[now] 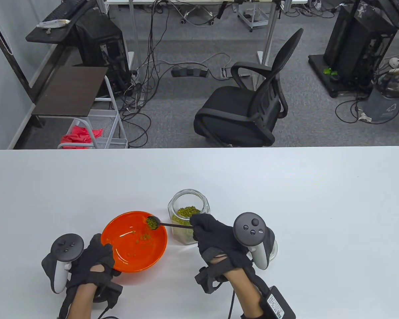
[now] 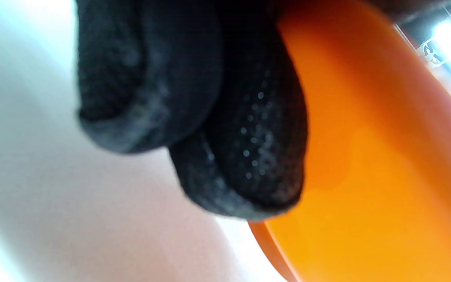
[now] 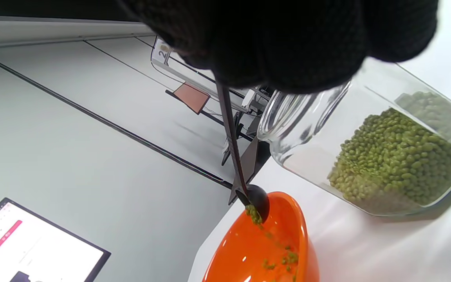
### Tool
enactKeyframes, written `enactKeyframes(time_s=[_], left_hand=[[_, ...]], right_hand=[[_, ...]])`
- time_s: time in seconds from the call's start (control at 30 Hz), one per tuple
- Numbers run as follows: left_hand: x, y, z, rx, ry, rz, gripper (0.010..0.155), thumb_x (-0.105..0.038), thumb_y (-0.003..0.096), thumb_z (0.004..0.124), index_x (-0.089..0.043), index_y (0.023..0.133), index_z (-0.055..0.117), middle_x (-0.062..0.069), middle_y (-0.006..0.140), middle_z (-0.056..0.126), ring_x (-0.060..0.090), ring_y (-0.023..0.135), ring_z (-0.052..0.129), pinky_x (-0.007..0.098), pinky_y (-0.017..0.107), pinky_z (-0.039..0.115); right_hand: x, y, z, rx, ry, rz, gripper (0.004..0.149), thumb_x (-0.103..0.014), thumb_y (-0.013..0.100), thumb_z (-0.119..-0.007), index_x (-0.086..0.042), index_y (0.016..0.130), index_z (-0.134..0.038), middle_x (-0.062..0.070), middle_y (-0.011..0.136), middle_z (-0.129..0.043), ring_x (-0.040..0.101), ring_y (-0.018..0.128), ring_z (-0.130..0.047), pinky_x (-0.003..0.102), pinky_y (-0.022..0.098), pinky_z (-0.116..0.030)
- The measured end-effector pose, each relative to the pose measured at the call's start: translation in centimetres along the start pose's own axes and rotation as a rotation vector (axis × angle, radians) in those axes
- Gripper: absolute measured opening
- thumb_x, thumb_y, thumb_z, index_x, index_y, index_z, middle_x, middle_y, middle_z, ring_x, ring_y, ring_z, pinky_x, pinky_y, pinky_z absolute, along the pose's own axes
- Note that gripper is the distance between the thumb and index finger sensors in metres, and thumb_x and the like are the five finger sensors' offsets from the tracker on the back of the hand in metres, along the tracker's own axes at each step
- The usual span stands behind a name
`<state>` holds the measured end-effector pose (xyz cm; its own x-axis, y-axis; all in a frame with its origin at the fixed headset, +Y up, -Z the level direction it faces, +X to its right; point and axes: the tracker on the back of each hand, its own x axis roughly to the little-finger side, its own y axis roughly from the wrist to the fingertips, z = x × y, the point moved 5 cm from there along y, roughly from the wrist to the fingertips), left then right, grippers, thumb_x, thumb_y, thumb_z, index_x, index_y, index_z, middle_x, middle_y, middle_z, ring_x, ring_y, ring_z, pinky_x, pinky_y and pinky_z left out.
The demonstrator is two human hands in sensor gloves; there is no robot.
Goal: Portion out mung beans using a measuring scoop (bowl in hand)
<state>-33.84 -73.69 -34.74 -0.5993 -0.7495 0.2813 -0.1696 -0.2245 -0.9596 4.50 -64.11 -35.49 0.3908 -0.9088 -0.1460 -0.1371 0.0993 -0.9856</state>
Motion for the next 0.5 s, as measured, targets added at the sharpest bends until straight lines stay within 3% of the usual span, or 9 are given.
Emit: enactKeyframes(time_s=[0.5], left_hand=[[-0.01, 0.00, 0.02, -0.005, 0.009, 0.000, 0.064, -0.033, 0.0526, 0.068, 0.002, 0.102, 0.047, 0.012, 0.082, 0.084, 0.008, 0.016, 0.116, 0.016, 0.011, 0.100]], right_hand=[[-0.55, -0.13, -0.35, -0.004, -0.044, 0.033, 0.041, -0.012, 0.043, -0.081, -0.015, 0.083, -0.087, 0.024, 0.074, -0.086, 0.038, 0.051, -0.093, 0.065, 0.049, -0.070]])
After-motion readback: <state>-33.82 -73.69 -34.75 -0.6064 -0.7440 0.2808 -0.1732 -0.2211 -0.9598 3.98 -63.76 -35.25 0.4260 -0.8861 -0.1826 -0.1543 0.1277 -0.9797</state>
